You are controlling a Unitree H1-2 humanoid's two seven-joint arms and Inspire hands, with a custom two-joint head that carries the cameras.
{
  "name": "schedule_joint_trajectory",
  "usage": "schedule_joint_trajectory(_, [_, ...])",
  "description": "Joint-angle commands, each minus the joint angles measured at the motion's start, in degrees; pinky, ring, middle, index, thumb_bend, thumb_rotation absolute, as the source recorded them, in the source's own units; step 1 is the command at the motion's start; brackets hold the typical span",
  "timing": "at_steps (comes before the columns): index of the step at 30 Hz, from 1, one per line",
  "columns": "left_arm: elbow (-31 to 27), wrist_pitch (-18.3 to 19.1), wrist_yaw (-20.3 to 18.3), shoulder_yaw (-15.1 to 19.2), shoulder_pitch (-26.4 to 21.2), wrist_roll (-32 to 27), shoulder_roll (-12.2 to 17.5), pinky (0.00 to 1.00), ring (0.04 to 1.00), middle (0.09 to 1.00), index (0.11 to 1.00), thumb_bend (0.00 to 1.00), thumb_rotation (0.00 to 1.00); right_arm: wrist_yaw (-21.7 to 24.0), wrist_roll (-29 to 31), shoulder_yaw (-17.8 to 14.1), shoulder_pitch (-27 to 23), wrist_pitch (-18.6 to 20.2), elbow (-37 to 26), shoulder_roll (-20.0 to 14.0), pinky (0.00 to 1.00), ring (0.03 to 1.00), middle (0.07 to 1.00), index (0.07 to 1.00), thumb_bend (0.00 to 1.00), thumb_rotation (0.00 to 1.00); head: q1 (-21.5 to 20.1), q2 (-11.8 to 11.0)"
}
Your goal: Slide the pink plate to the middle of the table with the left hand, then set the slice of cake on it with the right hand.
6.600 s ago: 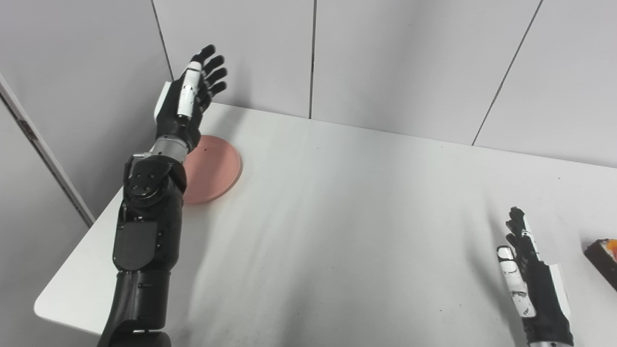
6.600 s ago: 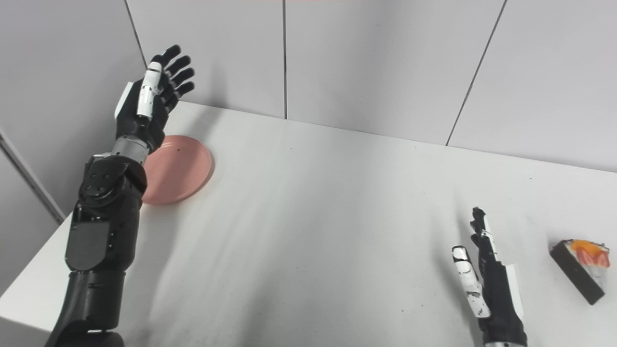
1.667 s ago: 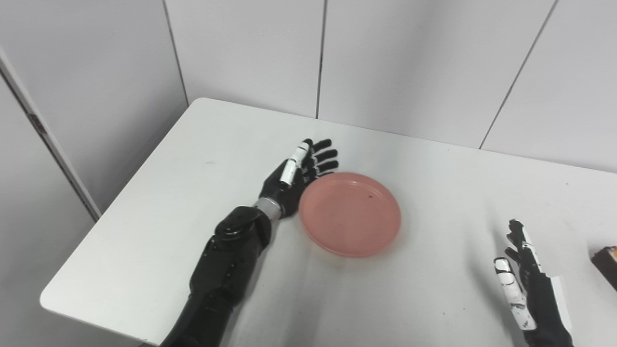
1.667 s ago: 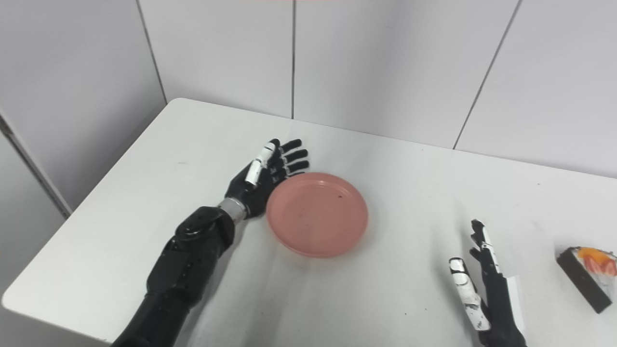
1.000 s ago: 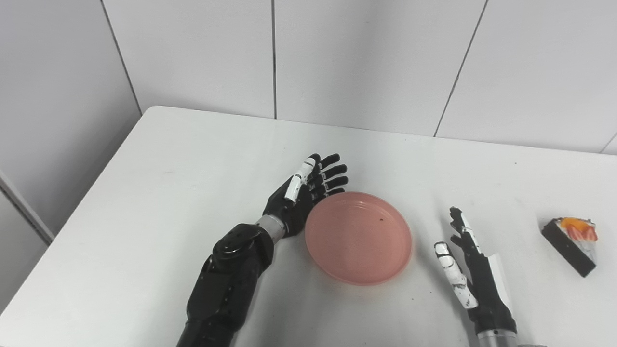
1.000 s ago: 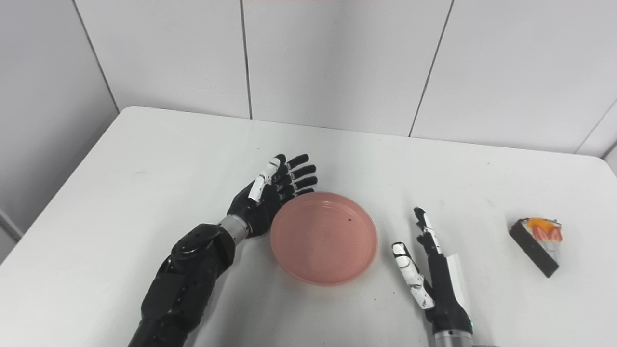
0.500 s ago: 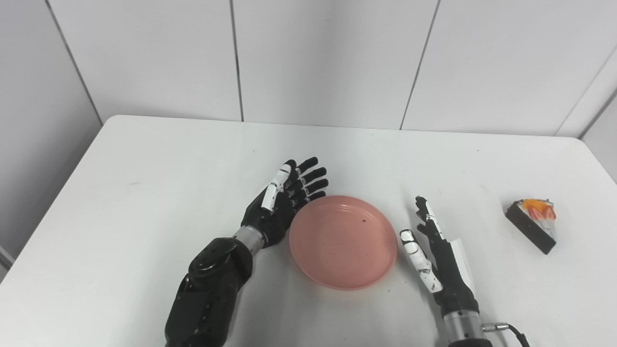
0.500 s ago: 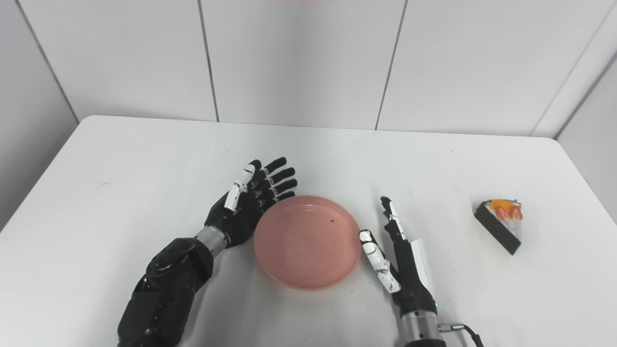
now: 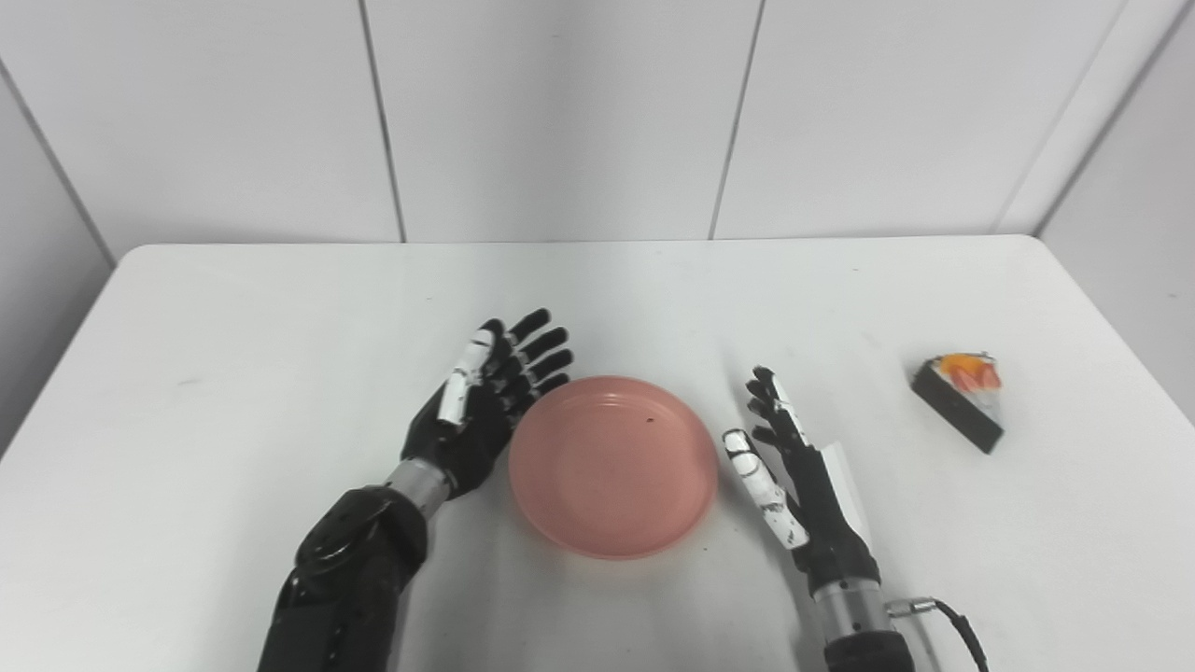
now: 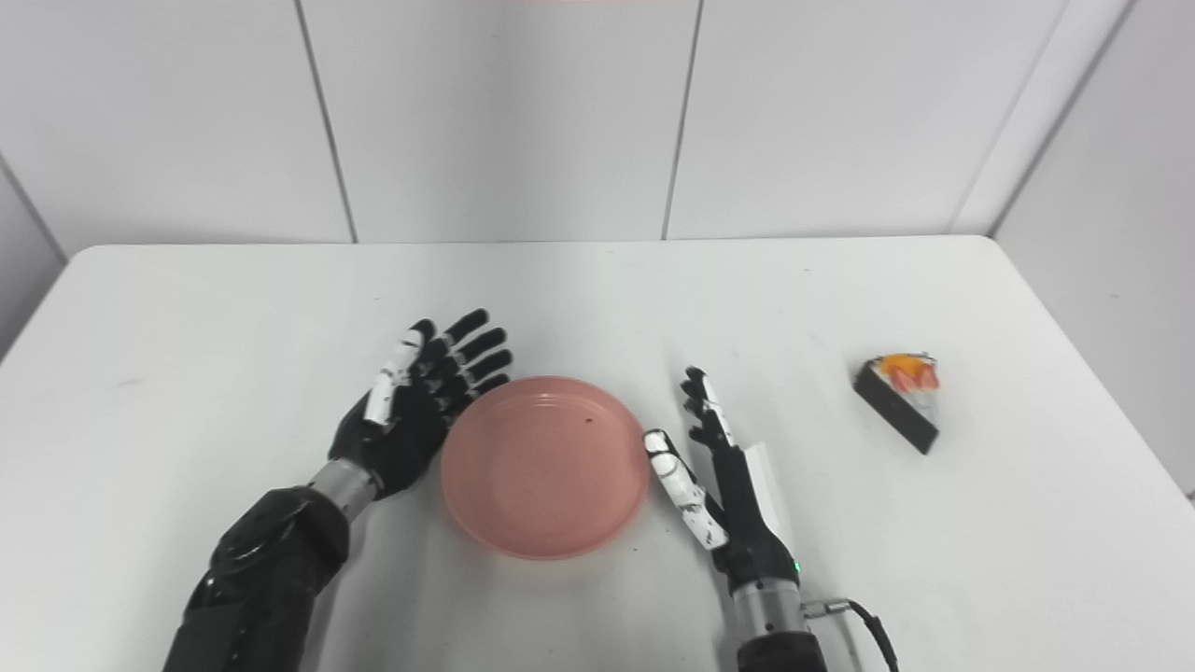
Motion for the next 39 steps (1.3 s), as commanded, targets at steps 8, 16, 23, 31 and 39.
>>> schedule_joint_trajectory(8, [1.6, 2.4, -1.5, 0.2, 2.9, 0.1, 3.0, 0.89, 0.895, 0.900, 0.884, 0.40, 1.00, 1.2, -5.9, -2.2, -5.9, 4.6, -8.4, -4.0, 0.69, 0.804, 0.873, 0.920, 0.70, 0.78, -5.7, -0.2])
schedule_joint_trajectory(16, [3.3, 1.5, -3.8, 1.0, 2.5, -0.2, 4.0, 0.91, 0.899, 0.905, 0.896, 0.41, 1.00, 1.0, -9.1, -5.5, -9.5, 6.5, -10.6, -7.1, 0.68, 0.789, 0.846, 0.913, 0.83, 0.73, -8.9, -0.4])
schedule_joint_trajectory(23, [4.7, 0.8, -5.2, 1.7, 2.2, -0.4, 4.5, 0.91, 0.890, 0.899, 0.894, 0.42, 1.00, 2.2, -9.1, -7.5, -12.1, 7.5, -11.1, -9.4, 0.70, 0.805, 0.859, 0.921, 0.84, 0.67, -11.1, -0.8])
schedule_joint_trajectory(31, [7.5, -1.3, -7.5, 1.8, 1.5, -1.0, 5.5, 0.91, 0.897, 0.904, 0.898, 0.43, 1.00, 4.8, -12.9, -9.8, -14.9, 11.8, -10.1, -13.6, 0.72, 0.832, 0.902, 0.953, 0.90, 0.69, -12.1, -1.4])
schedule_joint_trajectory(39, [8.0, -1.8, -7.8, 1.9, 1.5, -1.4, 5.8, 0.91, 0.896, 0.901, 0.895, 0.43, 1.00, 6.3, -14.8, -11.8, -17.0, 15.1, -6.8, -18.0, 0.67, 0.853, 0.933, 0.965, 0.92, 0.62, -12.7, -1.9])
